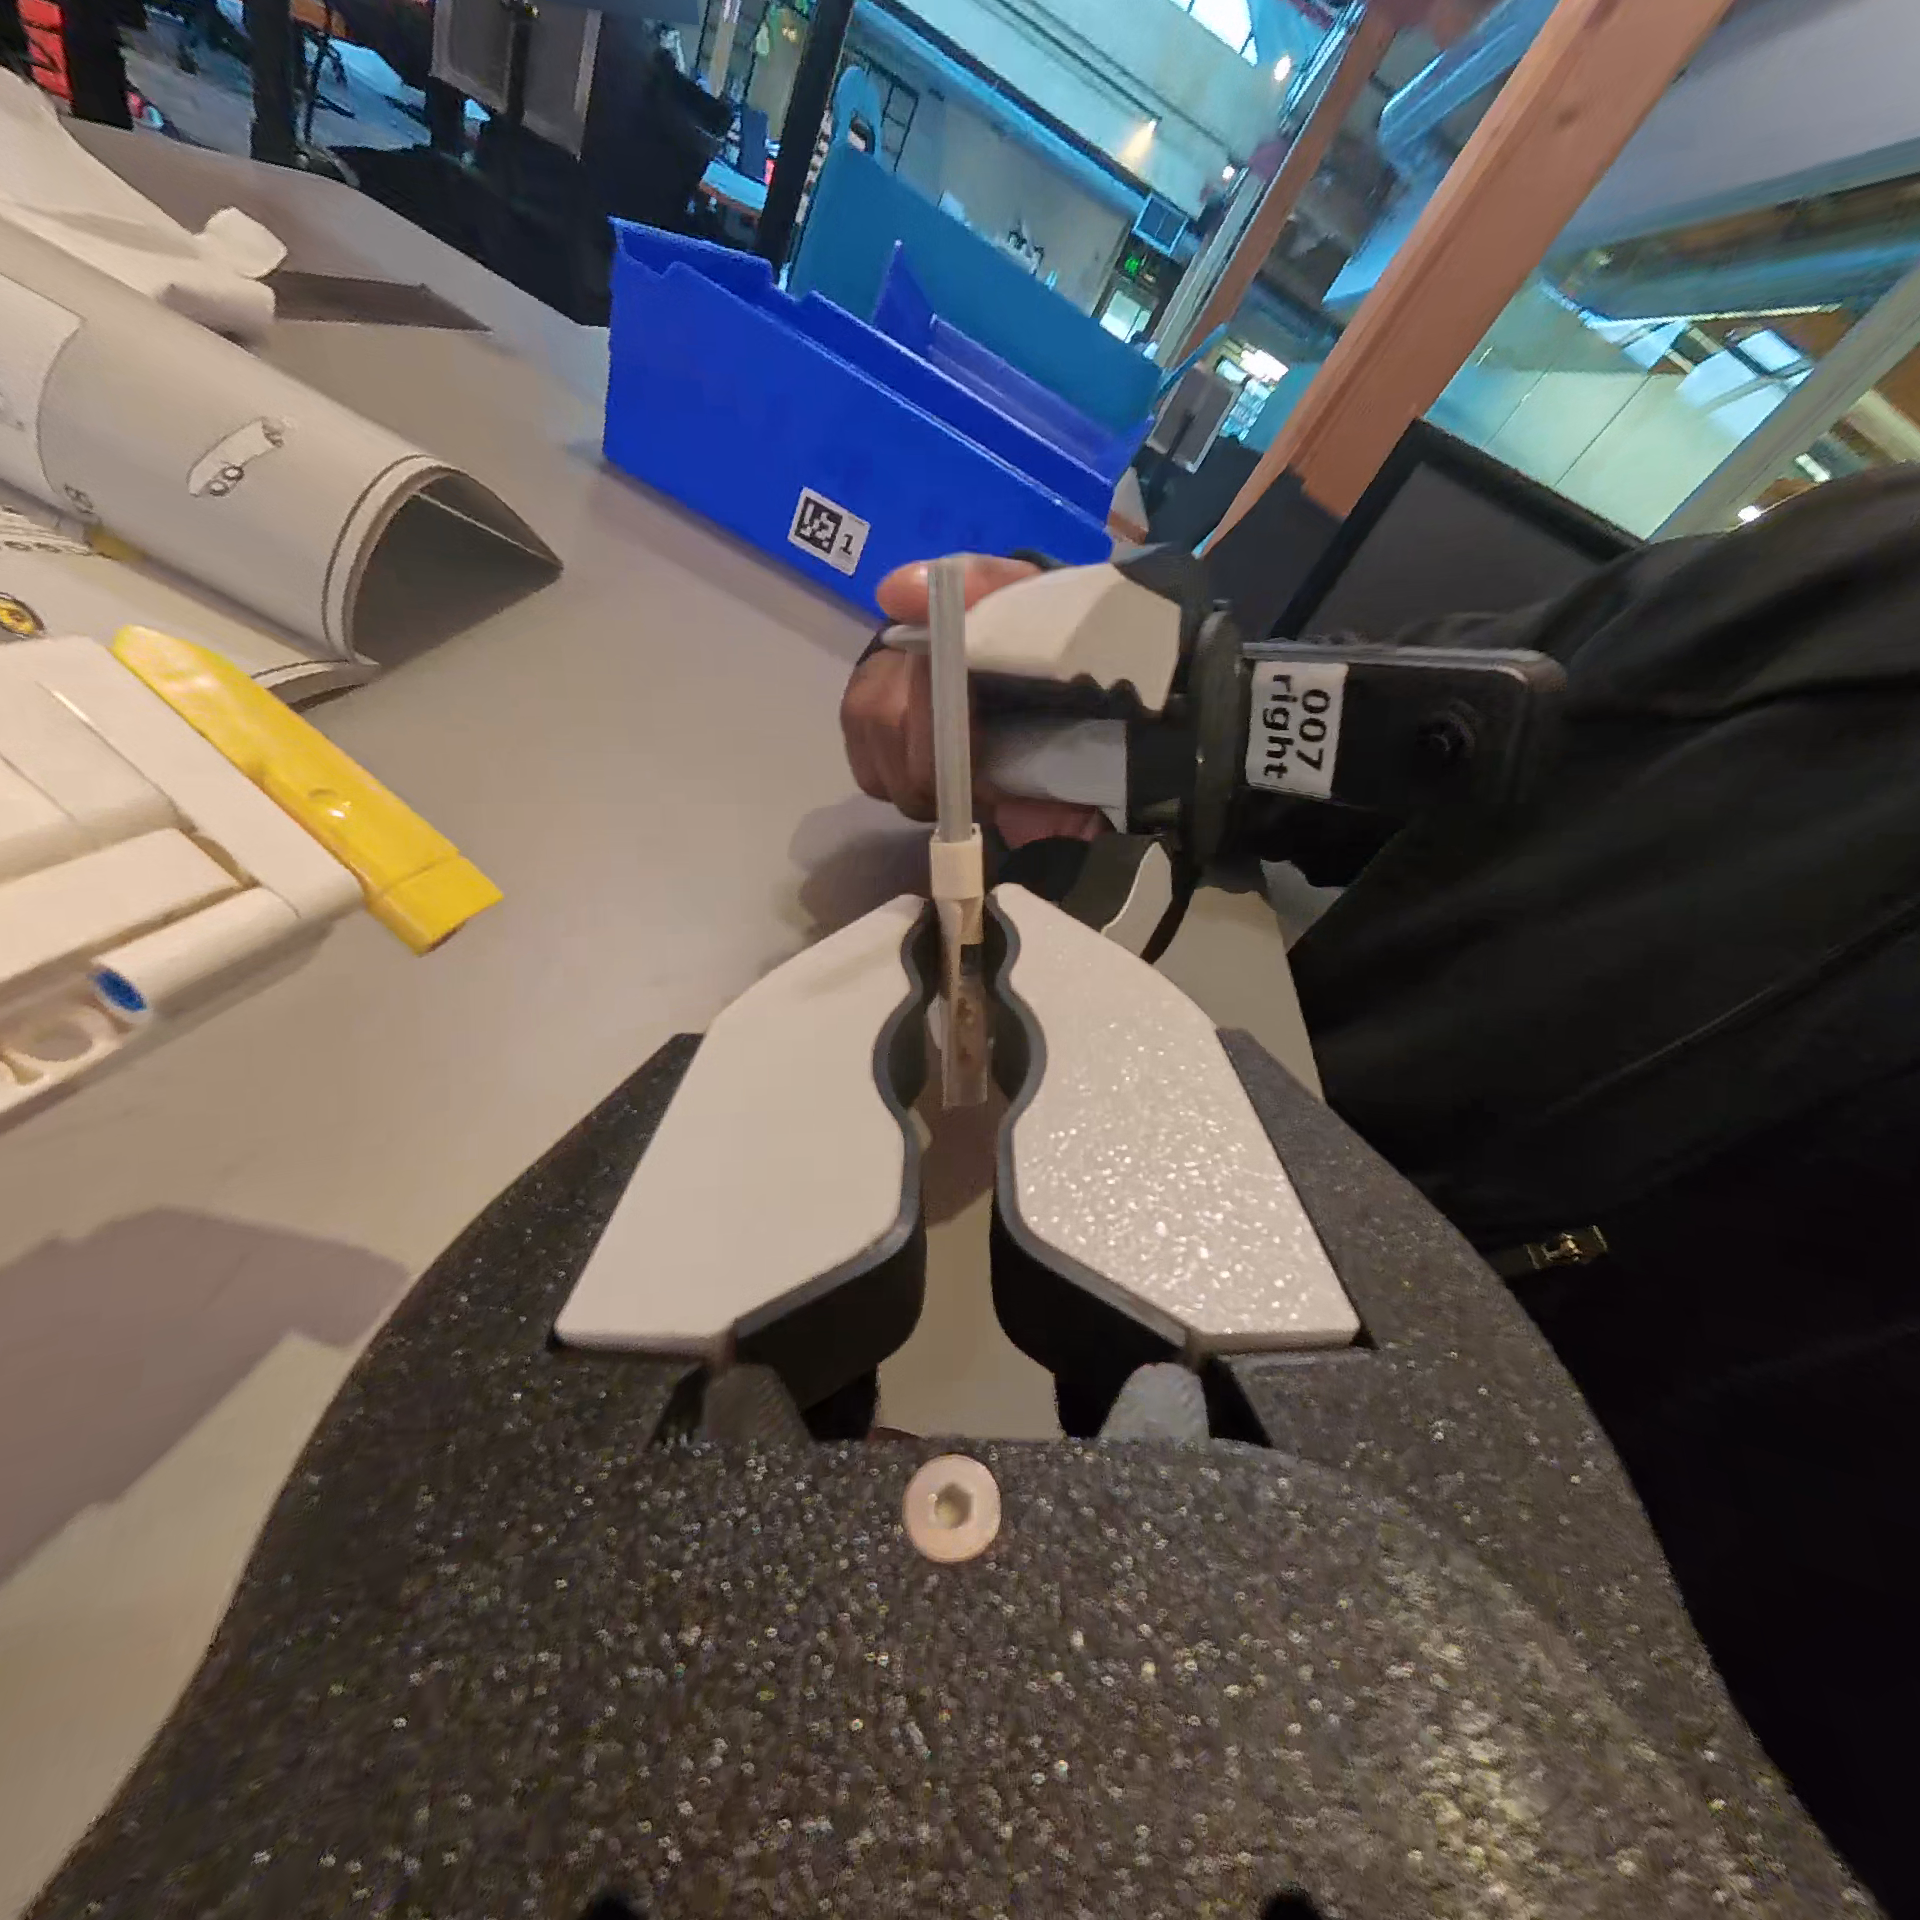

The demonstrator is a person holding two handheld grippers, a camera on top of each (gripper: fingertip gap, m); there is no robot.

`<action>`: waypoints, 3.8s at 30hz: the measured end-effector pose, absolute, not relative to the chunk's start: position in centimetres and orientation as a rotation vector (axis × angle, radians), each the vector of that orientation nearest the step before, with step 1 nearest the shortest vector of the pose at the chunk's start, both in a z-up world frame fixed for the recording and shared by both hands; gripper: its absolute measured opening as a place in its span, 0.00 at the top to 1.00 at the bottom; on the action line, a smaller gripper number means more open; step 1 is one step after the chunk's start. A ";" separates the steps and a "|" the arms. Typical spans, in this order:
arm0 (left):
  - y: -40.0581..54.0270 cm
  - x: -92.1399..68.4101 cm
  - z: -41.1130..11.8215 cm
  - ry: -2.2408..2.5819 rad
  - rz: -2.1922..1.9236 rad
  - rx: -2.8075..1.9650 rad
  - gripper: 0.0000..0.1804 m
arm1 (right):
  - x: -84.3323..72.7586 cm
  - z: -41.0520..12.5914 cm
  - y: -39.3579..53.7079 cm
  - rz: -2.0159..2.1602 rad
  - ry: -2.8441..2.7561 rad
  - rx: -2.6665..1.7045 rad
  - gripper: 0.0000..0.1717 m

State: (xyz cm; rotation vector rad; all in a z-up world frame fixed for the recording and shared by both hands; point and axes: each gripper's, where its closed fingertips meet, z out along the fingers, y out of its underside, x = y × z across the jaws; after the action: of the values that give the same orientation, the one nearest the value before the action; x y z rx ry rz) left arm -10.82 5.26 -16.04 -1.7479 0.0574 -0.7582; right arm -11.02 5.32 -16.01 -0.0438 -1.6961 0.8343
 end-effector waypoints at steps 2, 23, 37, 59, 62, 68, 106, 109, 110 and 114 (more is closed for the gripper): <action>5.3 -10.6 -16.0 0.053 -0.785 -1.739 0.96 | -11.2 -15.9 5.1 0.892 -1.708 -0.076 0.56; 5.9 -9.1 -16.5 0.068 -0.824 -1.771 0.96 | -11.3 -16.2 3.8 0.870 -1.728 0.006 0.63; 5.9 -10.1 -15.0 -0.015 -0.873 -1.649 0.96 | -11.8 -14.9 4.2 0.895 -1.644 -0.103 0.65; 5.5 -10.2 -14.5 0.008 -0.890 -1.619 0.96 | -11.3 -14.4 4.7 0.928 -1.626 -0.094 0.73; 5.5 -10.2 -14.6 0.009 -0.892 -1.624 0.96 | -11.0 -14.7 4.4 0.912 -1.629 -0.048 0.74; 5.5 -10.0 -14.8 0.016 -0.891 -1.640 0.96 | -10.8 -15.0 4.7 0.886 -1.640 -0.006 0.77; 5.3 -9.2 -17.1 0.139 -0.769 -1.816 0.96 | -11.3 -14.9 6.3 1.540 -2.145 -0.566 0.85; 5.3 -9.0 -17.5 0.160 -0.749 -1.845 0.96 | -10.7 -15.2 6.0 1.578 -2.259 -0.592 0.87; 5.3 -8.9 -17.6 0.165 -0.744 -1.852 0.96 | -10.5 -15.4 5.9 1.572 -2.291 -0.594 0.87; 5.3 -8.7 -18.0 0.188 -0.731 -1.880 0.96 | -10.2 -15.9 5.7 1.550 -2.350 -0.597 0.89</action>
State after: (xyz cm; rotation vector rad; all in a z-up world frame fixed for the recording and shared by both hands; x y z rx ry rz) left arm -8.65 5.30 -17.99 -1.8803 0.1879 -0.7307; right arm -10.20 5.66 -15.87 -0.5975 -2.3502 1.5496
